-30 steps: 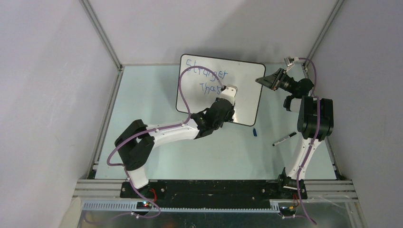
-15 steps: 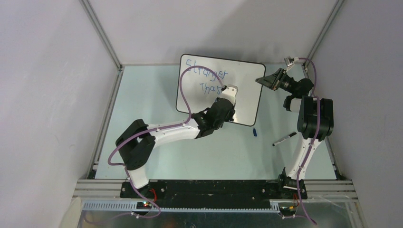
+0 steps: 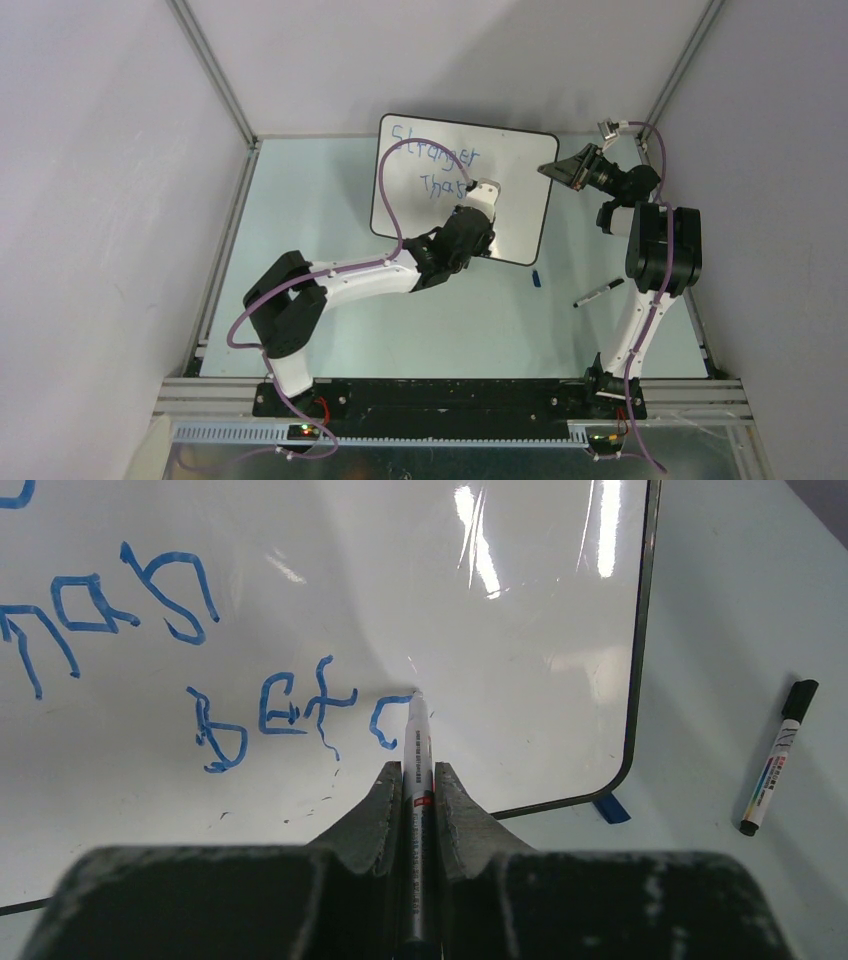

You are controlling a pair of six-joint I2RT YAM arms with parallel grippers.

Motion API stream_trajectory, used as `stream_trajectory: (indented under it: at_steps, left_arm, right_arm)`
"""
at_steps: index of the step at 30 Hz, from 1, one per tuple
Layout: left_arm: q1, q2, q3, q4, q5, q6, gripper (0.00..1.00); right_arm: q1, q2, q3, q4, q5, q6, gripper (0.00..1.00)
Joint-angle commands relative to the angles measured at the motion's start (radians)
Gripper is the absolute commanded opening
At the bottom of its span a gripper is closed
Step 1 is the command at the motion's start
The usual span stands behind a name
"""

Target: Write a sentence on the whiteboard

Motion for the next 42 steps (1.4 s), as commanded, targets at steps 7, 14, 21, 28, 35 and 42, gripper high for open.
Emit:
stream_trajectory:
  at_steps: [7, 14, 21, 28, 35, 42]
  left_arm:
    - [-0.002, -0.001, 0.026, 0.014, -0.026, 0.018, 0.0]
    - [-0.002, 0.009, 0.029, 0.014, -0.027, 0.016, 0.0]
    - [-0.001, 0.021, 0.031, 0.015, -0.024, 0.013, 0.0]
    - [0.003, 0.025, 0.033, 0.015, -0.022, 0.013, 0.0]
    - [0.003, 0.006, 0.008, 0.007, -0.014, 0.007, 0.0]
    - [0.001, -0.007, -0.024, 0.011, -0.005, -0.002, 0.0]
  right_arm:
    - [-0.002, -0.078, 0.009, 0.044, 0.006, 0.059, 0.0]
    - [-0.002, -0.079, 0.01, 0.044, 0.006, 0.058, 0.0]
    - [-0.002, -0.078, 0.009, 0.044, 0.006, 0.058, 0.0]
    - [-0.002, -0.079, 0.009, 0.045, 0.006, 0.058, 0.0]
    - [-0.002, -0.078, 0.009, 0.044, 0.006, 0.059, 0.0]
    - [-0.003, -0.079, 0.011, 0.045, 0.004, 0.059, 0.0]
